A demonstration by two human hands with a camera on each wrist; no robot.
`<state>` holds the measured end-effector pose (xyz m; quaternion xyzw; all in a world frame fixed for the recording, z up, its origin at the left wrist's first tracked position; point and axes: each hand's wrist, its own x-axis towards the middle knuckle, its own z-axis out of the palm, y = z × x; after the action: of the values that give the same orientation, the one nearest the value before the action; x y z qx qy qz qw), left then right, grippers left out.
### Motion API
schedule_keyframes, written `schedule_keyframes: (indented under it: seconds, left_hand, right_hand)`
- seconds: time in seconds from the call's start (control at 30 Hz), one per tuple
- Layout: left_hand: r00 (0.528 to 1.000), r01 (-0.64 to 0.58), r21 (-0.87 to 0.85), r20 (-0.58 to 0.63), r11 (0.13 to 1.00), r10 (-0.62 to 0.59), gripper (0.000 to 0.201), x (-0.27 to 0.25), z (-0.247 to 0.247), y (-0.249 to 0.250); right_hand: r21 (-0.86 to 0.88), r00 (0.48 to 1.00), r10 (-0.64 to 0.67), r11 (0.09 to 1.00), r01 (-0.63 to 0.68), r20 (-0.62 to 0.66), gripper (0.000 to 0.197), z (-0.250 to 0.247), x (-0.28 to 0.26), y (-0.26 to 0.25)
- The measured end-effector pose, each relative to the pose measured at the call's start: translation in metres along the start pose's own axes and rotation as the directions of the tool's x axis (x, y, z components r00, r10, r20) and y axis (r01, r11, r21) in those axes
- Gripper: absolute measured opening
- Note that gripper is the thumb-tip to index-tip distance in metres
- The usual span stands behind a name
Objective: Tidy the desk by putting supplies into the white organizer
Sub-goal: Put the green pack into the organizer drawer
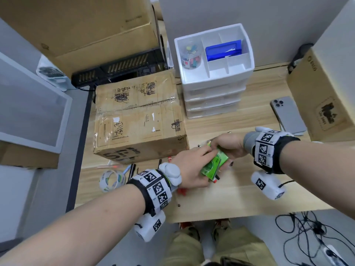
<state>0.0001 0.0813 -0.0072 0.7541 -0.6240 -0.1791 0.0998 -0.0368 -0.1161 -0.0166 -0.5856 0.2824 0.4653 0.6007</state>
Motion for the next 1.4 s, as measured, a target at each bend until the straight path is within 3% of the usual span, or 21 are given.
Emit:
schedule_keyframes:
  seconds: [0.13,0.23,0.43,0.6,0.7,0.77,0.83,0.93,1.03,1.13,1.2,1.3,1.4]
  left_hand:
    - [0.997,-0.079,0.035,0.009,0.996,0.079,0.077,0.032,-0.006,0.003]
    - [0.986,-0.164,0.048,0.011,0.985,0.164,0.067,0.051,-0.014,0.006]
    - [0.942,-0.332,0.147,0.007,0.932,0.334,0.042,0.081,-0.015,0.010]
    - [0.942,-0.332,0.210,0.033,0.920,0.333,0.039,0.095,-0.031,0.007]
    - [0.969,-0.243,0.194,-0.004,0.950,0.249,0.022,0.098,-0.050,0.010]
    - [0.981,-0.120,0.183,-0.127,0.976,0.144,0.030,0.104,-0.069,0.007]
    - [0.957,0.065,0.193,-0.290,0.979,-0.007,0.032,0.113,-0.095,-0.004]
    - [0.857,0.347,0.167,-0.455,0.923,-0.240,0.030,0.118,-0.130,-0.031]
    - [0.702,0.527,0.112,-0.616,0.843,-0.357,0.034,0.119,-0.149,-0.060]
    - [0.626,0.654,0.090,-0.621,0.751,-0.471,0.035,0.120,-0.152,-0.084]
    - [0.643,0.667,0.091,-0.572,0.739,-0.509,0.034,0.120,-0.152,-0.090]
    - [0.716,0.621,0.100,-0.476,0.777,-0.510,0.028,0.121,-0.151,-0.099]
    - [0.757,0.567,0.014,-0.404,0.824,-0.514,0.036,0.123,-0.145,-0.103]
  right_hand:
    - [0.181,0.990,-0.043,0.983,0.017,0.136,0.050,-0.017,-0.018,0.009]
    - [0.206,0.990,-0.083,0.977,0.059,0.113,0.049,-0.030,-0.025,0.020]
    - [0.325,0.974,-0.225,0.921,0.215,-0.007,0.024,-0.045,-0.033,0.031]
    - [0.287,0.962,-0.270,0.920,0.267,-0.029,0.026,-0.059,-0.032,0.023]
    - [0.204,0.928,-0.261,0.925,0.319,-0.267,0.017,-0.067,-0.024,0.015]
    - [0.219,0.891,-0.253,0.910,0.351,-0.377,0.013,-0.072,-0.018,0.009]
    - [0.263,0.881,-0.247,0.891,0.370,-0.404,0.013,-0.077,-0.008,0.001]
    - [0.291,0.854,-0.285,0.853,0.433,-0.435,0.020,-0.079,0.003,-0.012]
    - [0.335,0.839,-0.348,0.800,0.498,-0.418,0.023,-0.081,0.011,-0.029]
    - [0.385,0.851,-0.349,0.778,0.497,-0.393,0.022,-0.083,0.018,-0.042]
    - [0.415,0.853,-0.331,0.764,0.493,-0.404,0.015,-0.084,0.022,-0.046]
    - [0.453,0.854,-0.327,0.739,0.498,-0.405,0.020,-0.086,0.028,-0.054]
    - [0.526,0.851,-0.338,0.676,0.516,-0.401,0.026,-0.087,0.032,-0.059]
